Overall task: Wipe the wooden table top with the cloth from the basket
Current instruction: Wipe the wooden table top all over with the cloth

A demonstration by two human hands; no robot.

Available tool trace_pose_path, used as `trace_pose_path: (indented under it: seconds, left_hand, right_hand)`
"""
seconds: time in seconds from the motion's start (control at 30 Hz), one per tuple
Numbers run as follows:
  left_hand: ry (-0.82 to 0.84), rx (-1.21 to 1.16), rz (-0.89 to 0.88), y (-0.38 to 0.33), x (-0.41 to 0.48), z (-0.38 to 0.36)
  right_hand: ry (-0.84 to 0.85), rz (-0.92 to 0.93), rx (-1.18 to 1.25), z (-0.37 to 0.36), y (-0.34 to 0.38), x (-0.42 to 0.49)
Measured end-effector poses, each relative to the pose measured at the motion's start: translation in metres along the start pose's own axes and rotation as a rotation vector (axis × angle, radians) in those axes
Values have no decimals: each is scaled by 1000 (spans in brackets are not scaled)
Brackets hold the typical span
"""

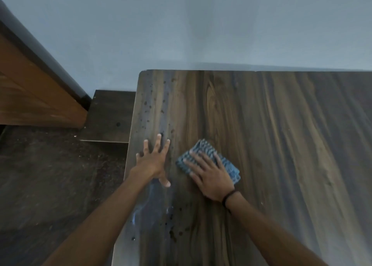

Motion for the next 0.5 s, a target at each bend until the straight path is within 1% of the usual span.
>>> trace_pose_path:
  seconds: [0.07,0.1,0.13,0.2,0.27,0.37,0.43,0.5]
  left_hand:
    - [16,-20,9,0,-3,-18]
    - [6,-23,15,-1,-4,-22]
    - [-9,-21,22,-1,-5,-25]
    - [-32,-17,21,-1,-7,-27]
    - [-30,-28,4,0,-8,-26]
    - [-33,-29,-8,-1,-10,-24]
    - [-49,-35,-12,-2,-10,-23]
    - [-59,-33,-11,-2,-10,-24]
  right_hand:
    - [5,-191,58,8,-14,24]
    - [17,-262,89,8,-14,29]
    - [24,-295,109,6,-9,28]
    - [15,-257,94,0,12,10]
    - [12,-138,64,-9,34,-25]
    - [43,-36,60,-16,34,-51]
    - [19,-75,62,-10,24,-37]
    - [6,-207,99,-6,17,-16]
Point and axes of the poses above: each hand's wrist, its own x-axis towards the middle knuckle, its own z-axis out of the back of the hand, y = z × x, the point moved 5 cm from there along x, towards the middle knuckle, and after that the axes turned 2 degrees about -x, right-handed, at the moved point
